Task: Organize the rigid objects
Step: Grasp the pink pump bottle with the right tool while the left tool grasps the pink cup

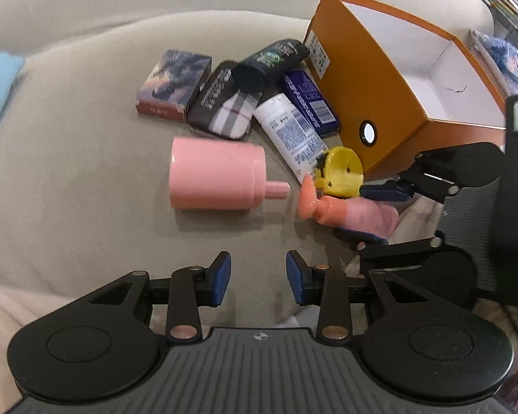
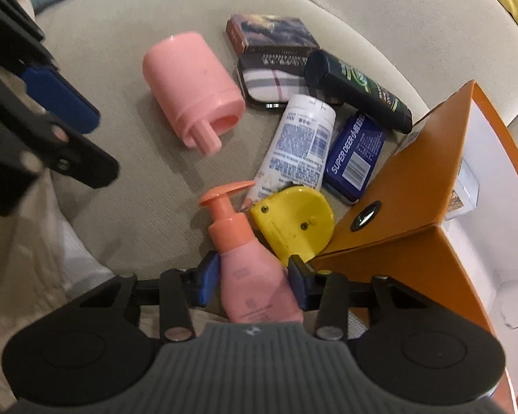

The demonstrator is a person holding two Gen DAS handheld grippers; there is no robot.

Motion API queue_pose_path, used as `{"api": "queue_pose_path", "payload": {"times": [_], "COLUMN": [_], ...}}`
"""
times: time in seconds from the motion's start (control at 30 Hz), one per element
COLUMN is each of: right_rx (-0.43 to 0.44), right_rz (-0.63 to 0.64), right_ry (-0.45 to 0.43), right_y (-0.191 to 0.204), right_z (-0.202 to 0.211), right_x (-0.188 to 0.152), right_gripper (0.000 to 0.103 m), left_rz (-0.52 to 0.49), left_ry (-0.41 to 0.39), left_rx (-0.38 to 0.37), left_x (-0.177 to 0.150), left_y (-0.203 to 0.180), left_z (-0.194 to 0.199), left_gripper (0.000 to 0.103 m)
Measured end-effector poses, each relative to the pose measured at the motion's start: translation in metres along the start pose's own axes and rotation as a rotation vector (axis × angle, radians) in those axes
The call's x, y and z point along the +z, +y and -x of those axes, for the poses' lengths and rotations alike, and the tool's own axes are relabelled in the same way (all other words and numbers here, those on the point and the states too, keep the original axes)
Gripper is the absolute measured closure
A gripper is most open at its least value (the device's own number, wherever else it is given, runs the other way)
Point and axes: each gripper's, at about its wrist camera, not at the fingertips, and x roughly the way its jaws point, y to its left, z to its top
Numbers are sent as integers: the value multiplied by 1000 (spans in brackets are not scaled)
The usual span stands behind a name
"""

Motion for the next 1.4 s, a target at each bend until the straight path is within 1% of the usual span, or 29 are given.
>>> {"api": "queue_pose_path", "payload": {"times": [0.07, 0.2, 0.33, 0.37, 0.43, 0.5, 0.57, 0.63, 0.7, 0.77, 0.8, 0.9, 1.03, 1.13, 1.2, 1.27, 1.33, 1.4], "right_rx": [33, 117, 193, 213, 232, 228, 231, 247, 264, 269, 278, 301, 293, 297, 302, 305, 303, 301], "right_rz": [-47, -156, -301, -330, -363, -378, -395, -422, -443, -462, -472, -527, -556, -592, -611, -609, -611, -608], "right_ry": [-18, -46, -34, -33, -33, -42, -55, -66, -74, -67, -58, -26, -13, -8, -5, -4, -2, -1], "right_y": [-2, -7, -18, -20, -22, -21, -22, -26, -30, -35, -38, -49, -53, -56, -58, -58, -57, -56], "right_z": [5, 10, 3, 2, 0, -2, -3, -6, -9, -12, -14, -21, -21, -21, -22, -22, -22, -22], "right_x": [4, 15, 25, 28, 33, 40, 46, 52, 57, 61, 62, 63, 60, 58, 58, 58, 59, 59], "right_gripper": [61, 61, 61, 61, 62, 62, 62, 62, 62, 62, 62, 62, 62, 62, 62, 62, 62, 62], "left_rz": [-44, -112, -204, -235, -261, -264, -253, -233, -195, -203, -228, -348, -568, -716, -808, -921, -990, -1034], "left_ry": [-14, -38, -55, -57, -53, -49, -46, -44, -51, -69, -73, -73, -59, -33, -35, -40, -43, -49], "left_rx": [18, 27, 74, 93, 101, 96, 95, 95, 77, 64, 67, 100, 135, 143, 179, 237, 279, 315], "left_x": [5, 17, 27, 29, 34, 38, 43, 48, 53, 58, 59, 63, 59, 51, 43, 33, 26, 21], "left_y": [2, 11, 18, 20, 26, 33, 40, 44, 50, 50, 49, 43, 29, 18, 11, 3, -2, -5], "left_z": [2, 8, 11, 11, 10, 9, 6, 3, 1, 1, 0, -5, -15, -25, -30, -37, -43, -48], "left_gripper": [62, 62, 61, 60, 57, 52, 42, 36, 35, 33, 32, 32, 32, 27, 22, 20, 19, 19]}}
